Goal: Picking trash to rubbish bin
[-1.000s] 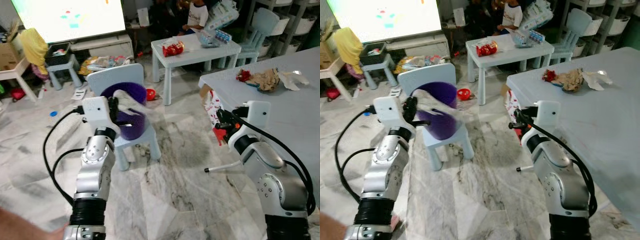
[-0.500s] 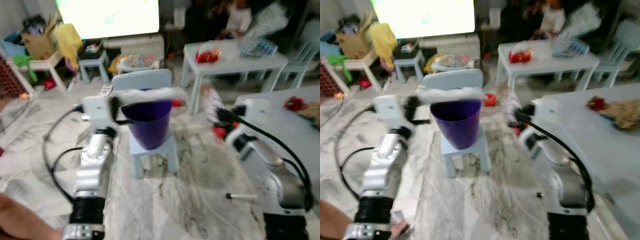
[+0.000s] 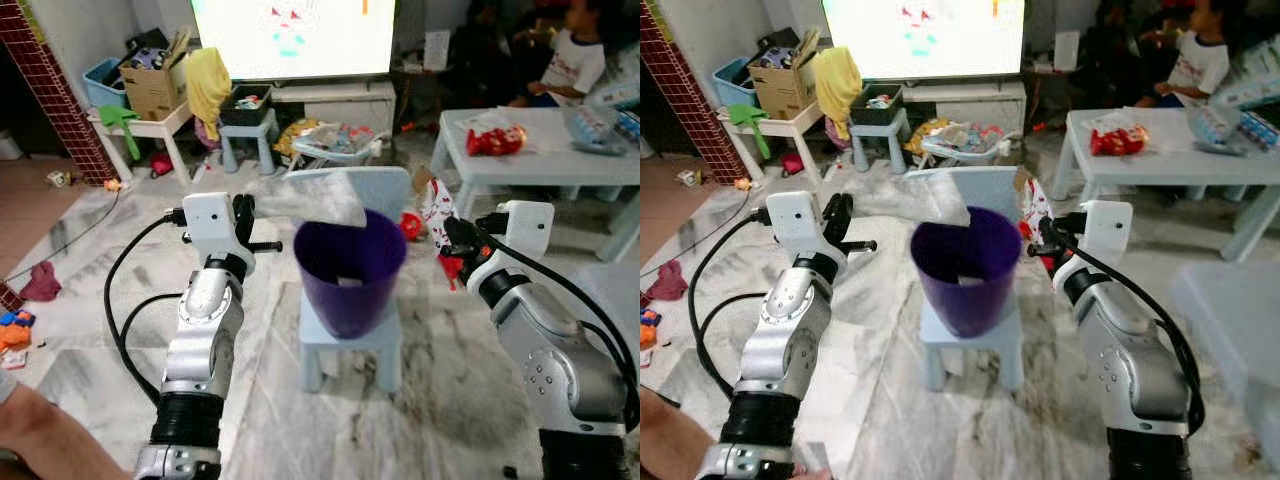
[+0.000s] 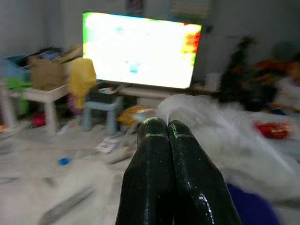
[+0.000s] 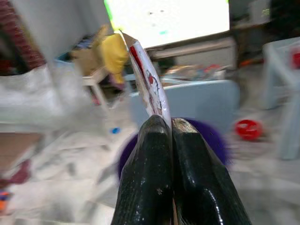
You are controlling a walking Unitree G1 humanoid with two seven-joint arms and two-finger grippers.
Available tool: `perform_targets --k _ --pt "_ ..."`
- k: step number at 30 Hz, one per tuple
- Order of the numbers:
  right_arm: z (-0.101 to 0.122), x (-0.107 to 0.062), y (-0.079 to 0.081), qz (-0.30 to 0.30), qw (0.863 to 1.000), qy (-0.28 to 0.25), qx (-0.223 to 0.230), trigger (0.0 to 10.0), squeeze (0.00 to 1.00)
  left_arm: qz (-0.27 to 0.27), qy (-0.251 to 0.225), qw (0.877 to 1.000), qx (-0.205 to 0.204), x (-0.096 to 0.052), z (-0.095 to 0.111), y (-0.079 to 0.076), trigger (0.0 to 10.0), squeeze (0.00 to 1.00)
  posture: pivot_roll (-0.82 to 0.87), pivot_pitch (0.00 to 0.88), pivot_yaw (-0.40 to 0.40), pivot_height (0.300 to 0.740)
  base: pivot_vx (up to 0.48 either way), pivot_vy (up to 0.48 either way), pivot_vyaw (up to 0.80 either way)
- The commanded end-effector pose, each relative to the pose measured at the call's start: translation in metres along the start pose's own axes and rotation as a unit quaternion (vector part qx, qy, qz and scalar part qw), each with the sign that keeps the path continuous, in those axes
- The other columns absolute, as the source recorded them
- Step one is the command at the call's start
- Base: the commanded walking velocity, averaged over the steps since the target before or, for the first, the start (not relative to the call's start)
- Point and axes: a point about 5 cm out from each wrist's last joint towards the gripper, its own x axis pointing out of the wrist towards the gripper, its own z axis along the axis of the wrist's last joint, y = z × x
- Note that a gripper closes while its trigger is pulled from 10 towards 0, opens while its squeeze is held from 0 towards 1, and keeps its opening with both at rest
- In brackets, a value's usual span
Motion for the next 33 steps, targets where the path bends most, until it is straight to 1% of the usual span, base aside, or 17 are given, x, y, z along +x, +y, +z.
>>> perform_targets --k 1,11,20,26,33 --pt "0.0069 -0.0011 -0.0073 -0.011 1.0 -0.01 -0.007 0.0 0.0 -0.019 -0.005 1.0 -0.002 0.002 0.0028 -0.0102 0.0 0.0 -0.07 0.0 0.045 0.74 0.446 0.0 0.0" --pt "0.0072 -0.0009 -0.0069 -0.011 1.0 -0.013 -0.005 0.0 0.0 -0.022 0.001 1.0 -0.004 0.0009 -0.0004 -0.0101 0.0 0.0 -0.07 0.0 0.046 0.74 0.385 0.0 0.0" --pt "0.0054 -0.0014 -0.0065 -0.014 1.0 -0.008 -0.002 0.0 0.0 -0.029 0.009 1.0 -0.006 -0.0005 -0.004 -0.0126 0.0 0.0 -0.06 0.0 0.047 0.74 0.0 0.0 0.0" --pt "0.0051 -0.0016 -0.0067 -0.015 1.0 -0.009 -0.001 0.0 0.0 -0.037 0.011 0.999 -0.009 -0.0017 -0.0055 -0.0144 0.0 0.0 -0.06 0.0 0.046 0.74 0.0 0.0 -0.53" --pt "0.0057 -0.0015 -0.0069 -0.015 1.0 -0.011 -0.003 0.0 0.0 -0.051 0.01 0.999 -0.012 -0.0023 -0.0059 -0.0177 0.0 0.0 -0.07 0.0 0.047 0.74 0.036 0.0 0.0"
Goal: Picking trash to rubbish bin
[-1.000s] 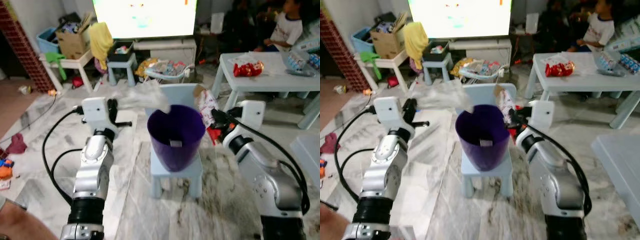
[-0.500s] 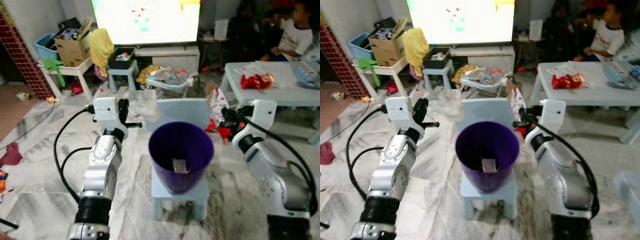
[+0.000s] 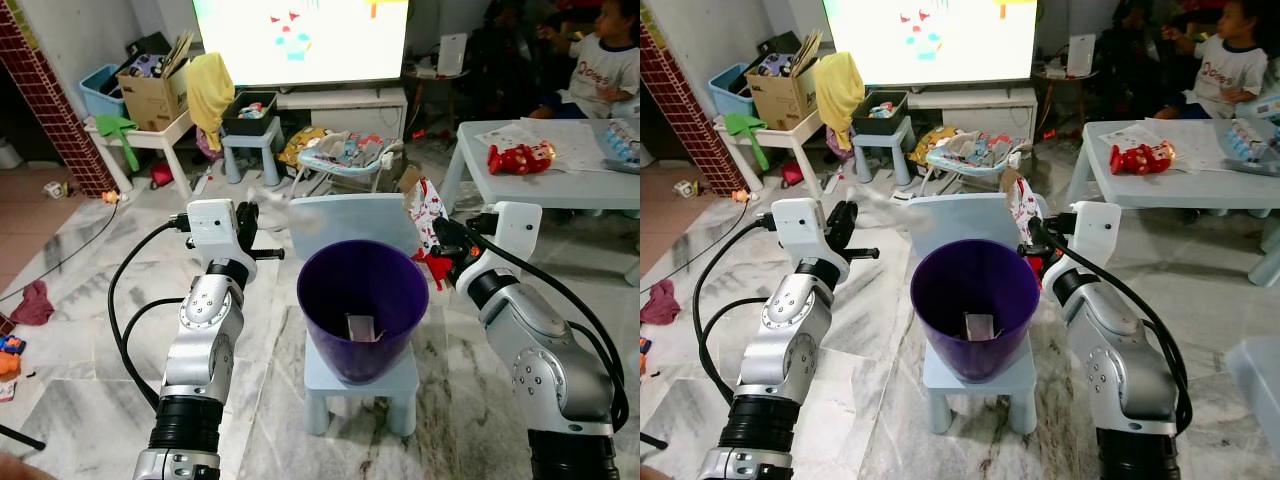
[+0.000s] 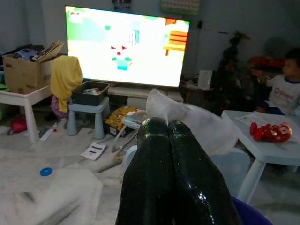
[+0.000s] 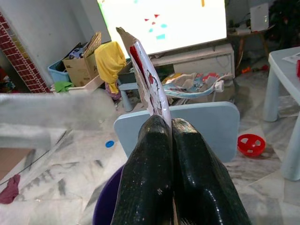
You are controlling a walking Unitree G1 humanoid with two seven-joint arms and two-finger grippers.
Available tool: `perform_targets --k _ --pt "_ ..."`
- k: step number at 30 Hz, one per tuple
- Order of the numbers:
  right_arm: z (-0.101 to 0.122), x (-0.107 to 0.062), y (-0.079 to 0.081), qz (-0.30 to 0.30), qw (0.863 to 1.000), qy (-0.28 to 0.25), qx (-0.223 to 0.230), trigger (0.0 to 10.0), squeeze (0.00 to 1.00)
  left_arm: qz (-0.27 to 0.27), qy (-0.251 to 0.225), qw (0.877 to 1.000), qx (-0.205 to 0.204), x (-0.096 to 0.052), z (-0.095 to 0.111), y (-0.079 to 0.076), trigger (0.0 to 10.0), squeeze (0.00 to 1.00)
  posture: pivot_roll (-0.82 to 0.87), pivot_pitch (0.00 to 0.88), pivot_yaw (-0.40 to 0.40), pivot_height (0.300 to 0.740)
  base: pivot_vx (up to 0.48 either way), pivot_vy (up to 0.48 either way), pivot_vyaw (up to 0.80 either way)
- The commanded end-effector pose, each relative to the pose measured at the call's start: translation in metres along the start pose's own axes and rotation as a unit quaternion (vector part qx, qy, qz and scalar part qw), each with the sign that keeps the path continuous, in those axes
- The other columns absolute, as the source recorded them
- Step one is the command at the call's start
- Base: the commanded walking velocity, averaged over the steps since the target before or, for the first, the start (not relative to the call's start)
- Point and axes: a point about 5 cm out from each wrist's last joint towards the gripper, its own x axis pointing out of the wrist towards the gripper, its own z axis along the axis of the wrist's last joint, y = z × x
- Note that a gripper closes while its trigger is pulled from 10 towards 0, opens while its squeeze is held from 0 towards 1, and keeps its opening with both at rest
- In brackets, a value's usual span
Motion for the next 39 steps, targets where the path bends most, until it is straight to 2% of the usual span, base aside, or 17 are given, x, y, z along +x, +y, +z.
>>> perform_targets --k 1,22,39 --pt "0.003 0.0 0.003 0.004 1.0 -0.004 -0.003 0.0 0.0 -0.011 -0.003 1.0 0.0 -0.001 0.001 -0.001 0.0 0.0 -0.07 0.0 0.047 0.74 0.3 0.0 0.0" --pt "0.004 0.0 0.002 0.003 1.0 -0.007 -0.005 0.0 0.0 -0.016 0.0 1.0 -0.009 -0.002 -0.002 -0.005 0.0 0.0 -0.07 0.0 0.043 0.74 0.403 0.0 0.0" --pt "0.004 -0.001 0.003 0.002 1.0 -0.008 -0.006 0.0 0.0 -0.023 0.015 1.0 -0.013 -0.003 -0.009 -0.007 0.0 0.0 -0.07 0.0 0.041 0.74 0.0 0.0 0.0"
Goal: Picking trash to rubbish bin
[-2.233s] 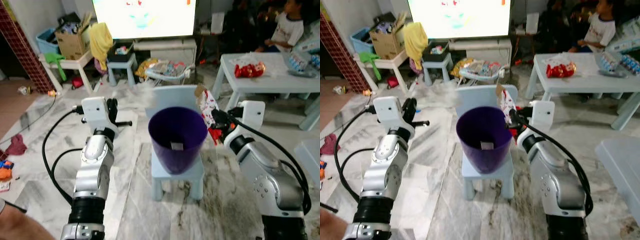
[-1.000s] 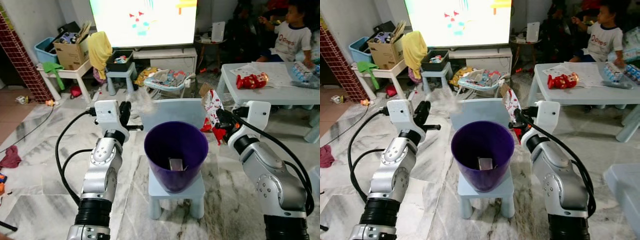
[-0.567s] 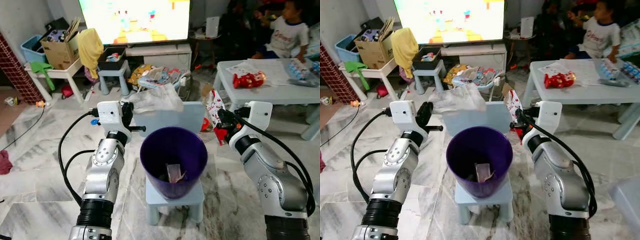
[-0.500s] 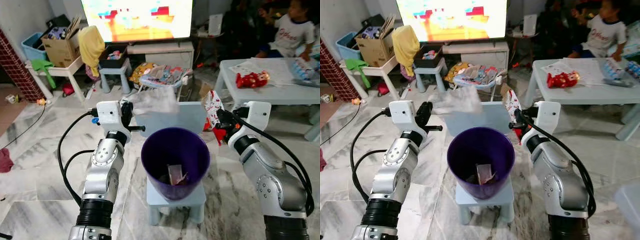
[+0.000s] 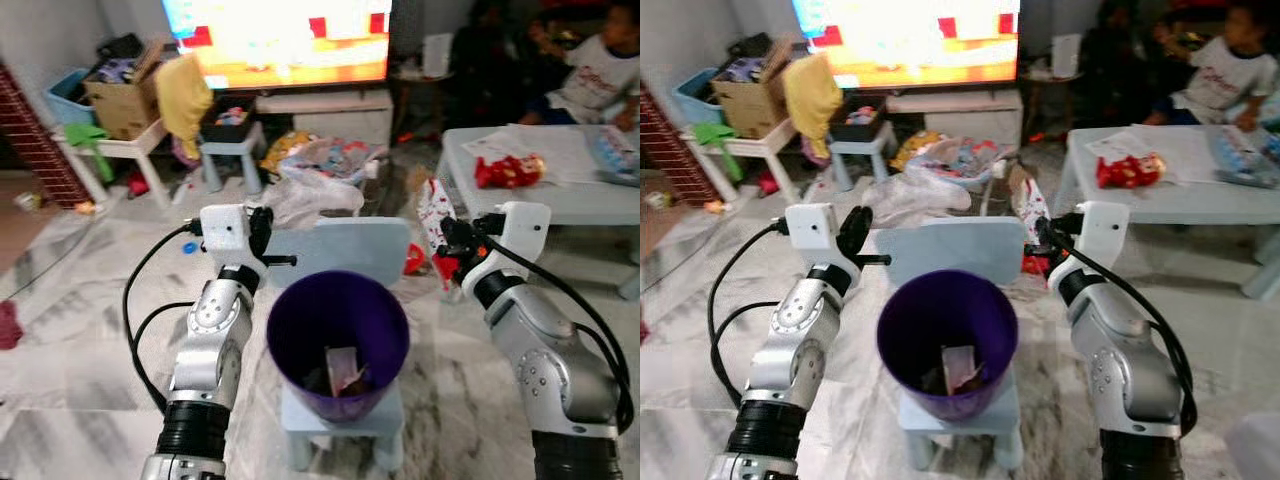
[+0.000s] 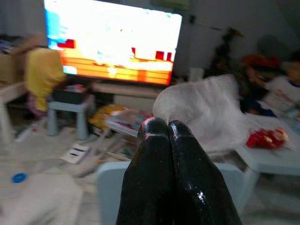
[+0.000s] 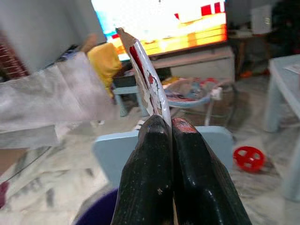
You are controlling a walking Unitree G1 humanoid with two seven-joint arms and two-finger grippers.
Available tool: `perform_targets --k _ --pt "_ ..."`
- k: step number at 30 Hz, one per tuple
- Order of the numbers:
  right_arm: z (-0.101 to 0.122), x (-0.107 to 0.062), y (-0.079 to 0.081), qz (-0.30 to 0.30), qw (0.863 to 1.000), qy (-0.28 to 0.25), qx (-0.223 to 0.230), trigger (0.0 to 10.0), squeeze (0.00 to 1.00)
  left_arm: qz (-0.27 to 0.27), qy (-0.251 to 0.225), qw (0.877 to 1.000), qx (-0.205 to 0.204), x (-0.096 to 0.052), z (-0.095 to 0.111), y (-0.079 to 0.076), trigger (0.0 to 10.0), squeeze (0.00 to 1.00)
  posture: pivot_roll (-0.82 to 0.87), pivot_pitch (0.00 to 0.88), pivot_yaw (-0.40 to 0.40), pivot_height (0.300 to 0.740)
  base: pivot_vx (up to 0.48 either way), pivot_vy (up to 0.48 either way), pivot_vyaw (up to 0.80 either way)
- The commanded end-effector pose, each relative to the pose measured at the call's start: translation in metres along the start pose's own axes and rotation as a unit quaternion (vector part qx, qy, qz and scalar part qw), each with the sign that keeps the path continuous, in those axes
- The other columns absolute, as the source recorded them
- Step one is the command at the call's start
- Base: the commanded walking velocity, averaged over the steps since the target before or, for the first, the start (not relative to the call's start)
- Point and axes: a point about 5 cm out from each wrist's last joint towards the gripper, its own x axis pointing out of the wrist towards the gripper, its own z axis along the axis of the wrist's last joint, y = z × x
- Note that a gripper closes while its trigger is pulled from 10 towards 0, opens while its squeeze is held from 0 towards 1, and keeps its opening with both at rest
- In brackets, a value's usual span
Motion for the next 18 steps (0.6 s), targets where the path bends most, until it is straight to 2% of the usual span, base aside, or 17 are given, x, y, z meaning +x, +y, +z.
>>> perform_targets --k 1,8,10,18 --pt "0.004 0.0 0.001 0.001 1.0 -0.008 -0.003 0.0 0.0 -0.012 0.02 1.0 -0.003 0.001 -0.008 -0.004 0.0 0.0 -0.07 0.0 0.041 0.74 0.0 0.0 0.0" --pt "0.004 0.0 0.004 0.001 1.0 -0.01 -0.002 0.0 0.0 -0.048 0.065 0.997 -0.01 0.001 -0.029 -0.013 0.0 0.0 -0.08 0.0 0.039 0.74 0.0 0.0 0.0" --pt "0.005 -0.002 0.004 0.001 1.0 -0.011 -0.002 0.0 0.0 -0.066 0.091 0.994 -0.016 0.003 -0.04 -0.019 0.0 0.0 -0.1 0.0 0.038 0.74 0.0 0.0 0.0" --pt "0.005 -0.012 -0.001 -0.009 1.0 -0.006 -0.01 0.0 0.0 -0.064 0.172 0.98 -0.076 0.003 -0.077 -0.031 0.0 0.0 -0.13 0.0 0.04 0.74 0.0 0.0 0.0"
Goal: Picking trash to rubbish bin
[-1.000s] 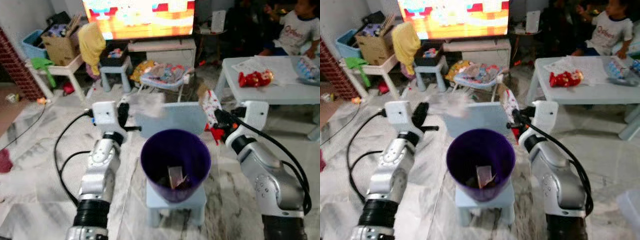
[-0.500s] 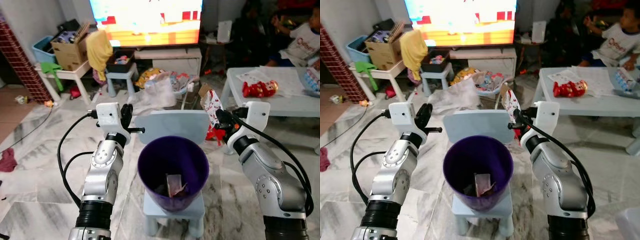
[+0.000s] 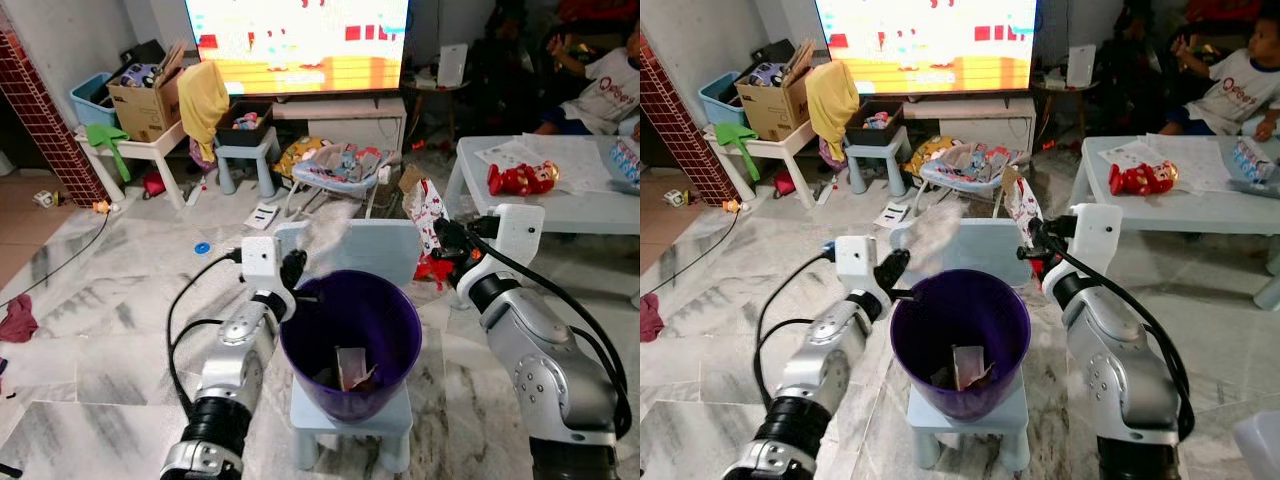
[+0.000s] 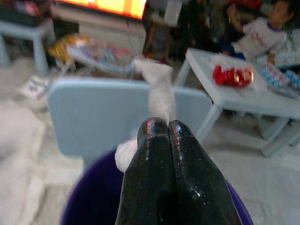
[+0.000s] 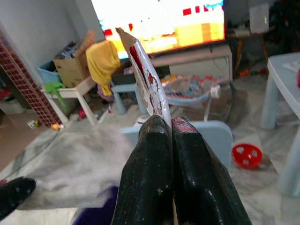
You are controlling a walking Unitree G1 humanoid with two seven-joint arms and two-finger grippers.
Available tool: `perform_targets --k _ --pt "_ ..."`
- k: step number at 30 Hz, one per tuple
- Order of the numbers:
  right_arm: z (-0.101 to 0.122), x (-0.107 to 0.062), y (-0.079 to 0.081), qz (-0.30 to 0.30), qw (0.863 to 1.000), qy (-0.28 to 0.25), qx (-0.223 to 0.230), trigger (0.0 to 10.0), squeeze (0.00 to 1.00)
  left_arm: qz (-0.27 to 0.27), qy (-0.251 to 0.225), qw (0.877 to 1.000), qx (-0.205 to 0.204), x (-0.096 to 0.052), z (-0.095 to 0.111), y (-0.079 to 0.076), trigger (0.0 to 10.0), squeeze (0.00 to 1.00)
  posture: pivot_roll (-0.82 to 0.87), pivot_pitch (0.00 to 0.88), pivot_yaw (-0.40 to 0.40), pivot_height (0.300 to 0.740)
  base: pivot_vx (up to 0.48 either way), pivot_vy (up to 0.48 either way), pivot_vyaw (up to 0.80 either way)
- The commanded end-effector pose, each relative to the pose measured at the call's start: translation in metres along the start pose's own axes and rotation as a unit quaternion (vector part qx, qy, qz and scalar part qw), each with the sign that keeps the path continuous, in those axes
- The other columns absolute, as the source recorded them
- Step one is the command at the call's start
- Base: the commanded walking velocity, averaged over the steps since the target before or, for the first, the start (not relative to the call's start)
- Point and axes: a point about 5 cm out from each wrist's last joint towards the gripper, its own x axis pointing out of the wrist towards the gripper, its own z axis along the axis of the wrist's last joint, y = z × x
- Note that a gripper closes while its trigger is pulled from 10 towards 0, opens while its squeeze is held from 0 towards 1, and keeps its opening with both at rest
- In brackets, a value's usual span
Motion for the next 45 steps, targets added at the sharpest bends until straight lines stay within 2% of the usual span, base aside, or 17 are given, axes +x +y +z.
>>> perform_targets --k 1,9,10,11,12,13,14,16,27,30,32,34,37,39,40,43,45 --pt "0.007 -0.004 0.002 0.003 1.0 -0.01 -0.007 0.0 0.0 0.002 0.018 1.0 -0.017 0.002 -0.008 0.0 0.0 0.0 -0.14 0.0 0.039 0.74 0.0 0.0 0.0" --pt "0.008 -0.01 0.0 0.0 1.0 -0.003 -0.013 0.0 0.0 0.033 0.133 0.986 -0.092 -0.003 -0.059 -0.001 0.0 0.0 -0.15 0.007 0.028 0.74 0.0 0.0 0.0" --pt "0.008 -0.009 0.001 0.001 1.0 -0.001 -0.013 0.0 0.0 0.049 0.175 0.978 -0.1 -0.008 -0.073 0.002 0.0 0.0 -0.15 0.011 0.026 0.74 0.0 0.0 0.0" --pt "0.008 -0.009 0.001 0.001 1.0 0.001 -0.013 0.0 0.0 0.053 0.182 0.976 -0.111 -0.01 -0.077 0.004 0.0 0.19 -0.15 0.015 0.024 0.74 0.0 0.0 0.0" --pt "0.008 -0.009 0.002 0.002 1.0 0.002 -0.013 0.0 0.0 0.059 0.185 0.974 -0.121 -0.012 -0.081 0.007 4.5 1.0 -0.15 0.017 0.023 0.74 0.0 0.0 0.0" --pt "0.008 -0.009 0.002 0.003 1.0 0.003 -0.012 0.0 0.0 0.067 0.184 0.974 -0.115 -0.013 -0.081 0.01 4.5 1.0 -0.15 0.017 0.023 0.74 0.0 0.0 0.0" --pt "0.008 -0.009 0.003 0.004 1.0 0.004 -0.012 0.0 0.0 0.068 0.179 0.975 -0.117 -0.012 -0.08 0.011 10.0 1.0 -0.15 0.02 0.022 0.74 0.0 0.0 0.0" --pt "0.007 -0.009 0.003 0.005 1.0 0.005 -0.012 0.0 0.0 0.068 0.172 0.974 -0.131 -0.012 -0.079 0.012 10.0 1.0 -0.15 0.02 0.021 0.74 0.0 0.0 0.0" --pt "0.006 -0.005 0.007 0.009 1.0 0.007 -0.007 0.0 0.0 0.065 0.16 0.979 -0.104 -0.012 -0.074 0.022 10.0 1.0 -0.13 0.012 0.028 0.74 0.0 0.0 0.0" --pt "0.004 -0.003 0.009 0.013 1.0 0.005 -0.008 0.0 0.0 0.064 0.136 0.987 -0.056 -0.012 -0.064 0.031 10.0 1.0 -0.12 0.007 0.035 0.74 0.0 0.0 0.0" --pt "0.004 -0.002 0.009 0.013 1.0 0.005 -0.008 0.0 0.0 0.064 0.134 0.988 -0.052 -0.012 -0.063 0.031 10.0 1.0 -0.12 0.007 0.035 0.74 0.0 0.0 0.0" --pt "-0.019 0.013 0.013 0.021 1.0 0.017 -0.001 0.0 0.0 0.039 0.082 0.995 0.04 -0.02 -0.044 0.036 10.0 1.0 -0.06 0.0 0.034 0.74 0.0 0.0 0.0" --pt "-0.032 0.019 0.014 0.022 0.999 0.031 0.0 0.0 0.0 0.033 0.071 0.995 0.061 -0.027 -0.04 0.038 10.0 1.0 -0.03 0.0 0.031 0.74 0.0 0.0 0.0" --pt "-0.058 0.031 0.021 0.037 0.997 0.065 -0.012 0.0 0.0 0.03 0.05 0.994 0.088 -0.047 -0.035 0.043 10.0 1.0 0.03 0.0 0.026 0.74 0.0 0.0 0.0" --pt "-0.058 0.031 0.021 0.037 0.997 0.065 -0.012 0.0 0.0 0.03 0.05 0.994 0.088 -0.047 -0.035 0.043 10.0 1.0 0.03 0.0 0.026 0.74 0.0 0.0 0.0" --pt "-0.082 0.042 0.03 0.055 0.993 0.102 -0.034 0.0 0.0 0.036 0.029 0.993 0.106 -0.075 -0.029 0.048 10.0 1.0 0.09 0.0 0.019 0.74 0.0 0.0 0.0" --pt "-0.09 0.045 0.031 0.056 0.991 0.116 -0.037 0.0 0.0 0.037 0.025 0.993 0.106 -0.083 -0.027 0.049 10.0 1.0 0.09 0.0 0.019 0.74 0.0 0.0 0.0"
